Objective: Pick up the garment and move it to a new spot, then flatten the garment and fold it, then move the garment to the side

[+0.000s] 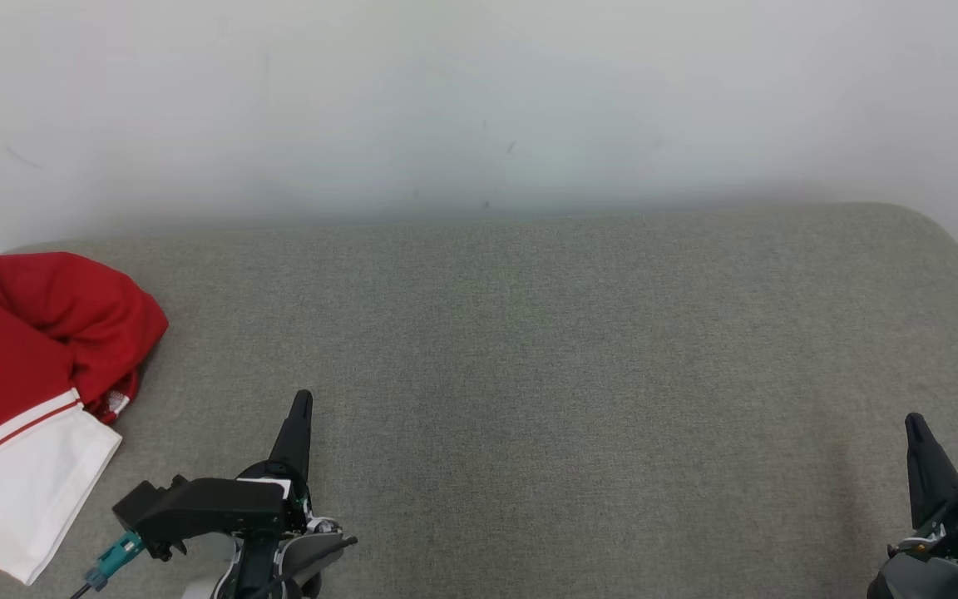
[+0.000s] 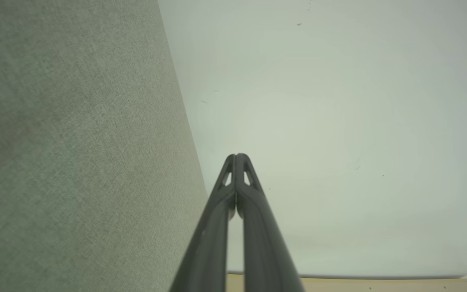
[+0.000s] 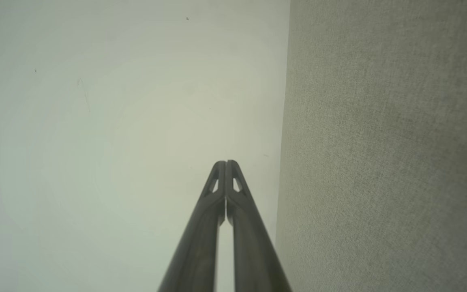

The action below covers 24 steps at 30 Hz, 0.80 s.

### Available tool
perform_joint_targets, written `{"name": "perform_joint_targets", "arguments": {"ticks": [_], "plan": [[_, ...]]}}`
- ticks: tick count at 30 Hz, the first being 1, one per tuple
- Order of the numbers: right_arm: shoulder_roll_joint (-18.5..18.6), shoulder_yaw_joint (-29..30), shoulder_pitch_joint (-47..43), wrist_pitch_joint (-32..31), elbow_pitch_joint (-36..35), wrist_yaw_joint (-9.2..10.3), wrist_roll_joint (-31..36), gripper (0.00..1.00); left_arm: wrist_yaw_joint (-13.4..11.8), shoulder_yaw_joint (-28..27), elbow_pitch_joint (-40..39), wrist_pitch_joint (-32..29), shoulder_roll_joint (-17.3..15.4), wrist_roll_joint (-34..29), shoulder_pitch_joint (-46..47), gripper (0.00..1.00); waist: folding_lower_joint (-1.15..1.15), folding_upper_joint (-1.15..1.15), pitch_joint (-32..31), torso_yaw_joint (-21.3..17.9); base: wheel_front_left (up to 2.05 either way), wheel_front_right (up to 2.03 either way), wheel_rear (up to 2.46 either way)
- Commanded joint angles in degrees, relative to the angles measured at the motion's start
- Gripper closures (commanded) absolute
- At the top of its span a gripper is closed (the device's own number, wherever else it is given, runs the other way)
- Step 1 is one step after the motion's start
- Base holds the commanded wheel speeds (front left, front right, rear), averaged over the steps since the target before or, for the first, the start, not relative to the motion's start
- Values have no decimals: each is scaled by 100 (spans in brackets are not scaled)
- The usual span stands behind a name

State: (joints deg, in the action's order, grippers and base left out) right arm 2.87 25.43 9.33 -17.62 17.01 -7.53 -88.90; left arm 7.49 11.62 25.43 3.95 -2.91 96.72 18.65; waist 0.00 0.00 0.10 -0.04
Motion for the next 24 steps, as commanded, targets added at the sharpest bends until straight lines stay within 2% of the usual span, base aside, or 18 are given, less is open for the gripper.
{"name": "perform_joint_targets", "arguments": {"ticks": [1, 17, 18, 24], "plan": [[1, 1, 14, 4, -9, 9, -9, 100, -1, 3, -2, 1, 8, 29, 27, 100, 0, 0, 0, 0, 0, 0, 0], [1, 2, 14, 4, -8, 9, -9, 100, -1, 3, -2, 1, 8, 29, 27, 100, 0, 0, 0, 0, 0, 0, 0], [-5, 1, -14, 0, 27, -1, 0, 0, 1, 0, 16, 1, -1, 0, -11, 0, 0, 0, 0, 0, 0, 0, 0], [-39, -172, -144, 161, 108, -1, -26, 0, 0, -22, 34, 57, -2, -56, -234, 0, 0, 0, 5, 0, 0, 0, 0]]}}
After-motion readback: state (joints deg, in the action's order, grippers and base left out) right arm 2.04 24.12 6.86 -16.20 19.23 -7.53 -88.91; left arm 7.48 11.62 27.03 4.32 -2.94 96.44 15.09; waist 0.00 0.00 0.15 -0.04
